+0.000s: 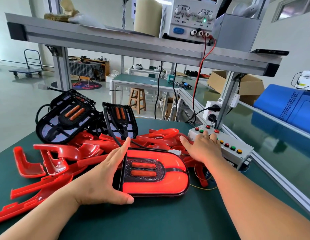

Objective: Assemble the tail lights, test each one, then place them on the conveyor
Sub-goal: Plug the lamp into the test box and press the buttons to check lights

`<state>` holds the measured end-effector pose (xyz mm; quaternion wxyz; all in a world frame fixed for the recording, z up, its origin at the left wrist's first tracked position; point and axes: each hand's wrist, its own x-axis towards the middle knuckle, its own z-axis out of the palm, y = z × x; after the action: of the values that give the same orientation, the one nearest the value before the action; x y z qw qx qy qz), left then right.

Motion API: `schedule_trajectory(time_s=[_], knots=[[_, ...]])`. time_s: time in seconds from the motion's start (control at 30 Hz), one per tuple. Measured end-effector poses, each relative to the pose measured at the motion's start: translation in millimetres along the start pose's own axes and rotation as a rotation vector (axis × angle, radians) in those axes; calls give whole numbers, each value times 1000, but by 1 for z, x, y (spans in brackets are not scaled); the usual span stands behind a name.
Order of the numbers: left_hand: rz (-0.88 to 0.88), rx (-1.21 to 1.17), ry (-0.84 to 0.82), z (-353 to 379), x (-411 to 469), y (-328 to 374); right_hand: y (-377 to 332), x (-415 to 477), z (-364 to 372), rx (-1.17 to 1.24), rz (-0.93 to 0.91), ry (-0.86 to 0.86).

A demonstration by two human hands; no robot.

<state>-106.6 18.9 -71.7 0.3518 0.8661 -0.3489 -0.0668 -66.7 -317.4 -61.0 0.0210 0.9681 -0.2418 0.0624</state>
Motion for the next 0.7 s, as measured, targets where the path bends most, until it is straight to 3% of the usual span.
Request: schedule_trajectory(time_s=[0.5,0.7], knots=[[8,14,-17,2,2,-3,7,-7,-9,105,-27,-55],[6,17,-20,2,2,-2,27,-32,-8,21,-32,162]])
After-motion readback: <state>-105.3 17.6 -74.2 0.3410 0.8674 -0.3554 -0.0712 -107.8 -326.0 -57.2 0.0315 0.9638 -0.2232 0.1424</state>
